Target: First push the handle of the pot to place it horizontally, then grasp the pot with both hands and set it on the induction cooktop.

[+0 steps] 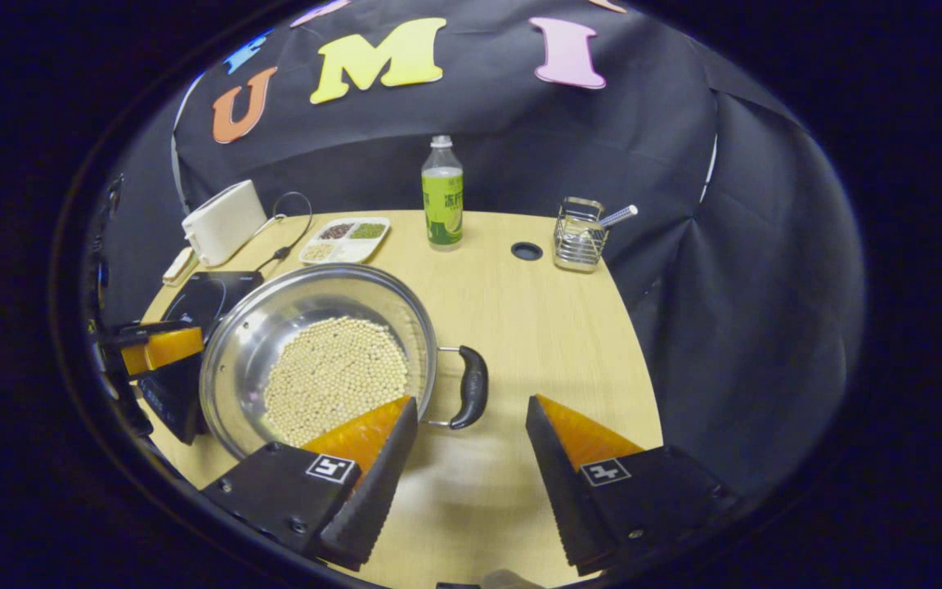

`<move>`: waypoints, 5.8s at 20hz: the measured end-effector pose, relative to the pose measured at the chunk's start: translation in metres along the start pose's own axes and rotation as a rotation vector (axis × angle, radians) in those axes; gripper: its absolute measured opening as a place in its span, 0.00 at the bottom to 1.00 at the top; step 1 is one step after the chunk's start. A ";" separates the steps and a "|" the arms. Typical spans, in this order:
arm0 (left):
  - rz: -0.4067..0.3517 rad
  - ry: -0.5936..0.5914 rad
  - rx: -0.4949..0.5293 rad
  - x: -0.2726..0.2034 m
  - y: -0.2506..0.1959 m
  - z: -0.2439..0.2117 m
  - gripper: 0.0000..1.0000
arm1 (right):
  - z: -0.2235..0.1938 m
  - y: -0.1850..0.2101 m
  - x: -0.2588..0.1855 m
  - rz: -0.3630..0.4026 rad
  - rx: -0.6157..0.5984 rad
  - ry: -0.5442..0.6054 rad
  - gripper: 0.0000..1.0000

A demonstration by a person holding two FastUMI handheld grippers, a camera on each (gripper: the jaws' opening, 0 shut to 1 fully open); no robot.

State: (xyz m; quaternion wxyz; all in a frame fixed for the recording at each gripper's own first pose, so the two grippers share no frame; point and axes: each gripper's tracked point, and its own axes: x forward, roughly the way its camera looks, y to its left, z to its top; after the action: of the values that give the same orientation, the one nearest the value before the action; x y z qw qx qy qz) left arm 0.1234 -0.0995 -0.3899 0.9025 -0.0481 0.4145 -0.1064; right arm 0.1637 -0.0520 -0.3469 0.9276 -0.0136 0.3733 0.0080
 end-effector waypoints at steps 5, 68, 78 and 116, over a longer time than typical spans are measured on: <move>-0.006 0.052 0.025 0.029 -0.006 0.002 0.96 | 0.007 -0.010 0.032 0.020 0.011 0.049 0.84; 0.084 0.291 0.011 0.026 -0.015 -0.015 0.68 | -0.007 0.021 0.069 0.159 0.064 0.232 0.62; 0.085 0.225 0.009 -0.013 0.036 0.013 0.58 | 0.022 0.077 0.035 0.160 0.029 0.165 0.62; 0.177 0.173 -0.011 -0.064 0.295 0.015 0.58 | 0.012 0.347 0.039 0.194 0.005 0.266 0.60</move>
State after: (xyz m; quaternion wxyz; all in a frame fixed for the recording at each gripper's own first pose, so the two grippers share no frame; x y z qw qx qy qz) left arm 0.1391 0.2024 -0.3851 0.8690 -0.0068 0.4940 -0.0276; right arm 0.1910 0.2950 -0.3719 0.8648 0.0240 0.4925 0.0946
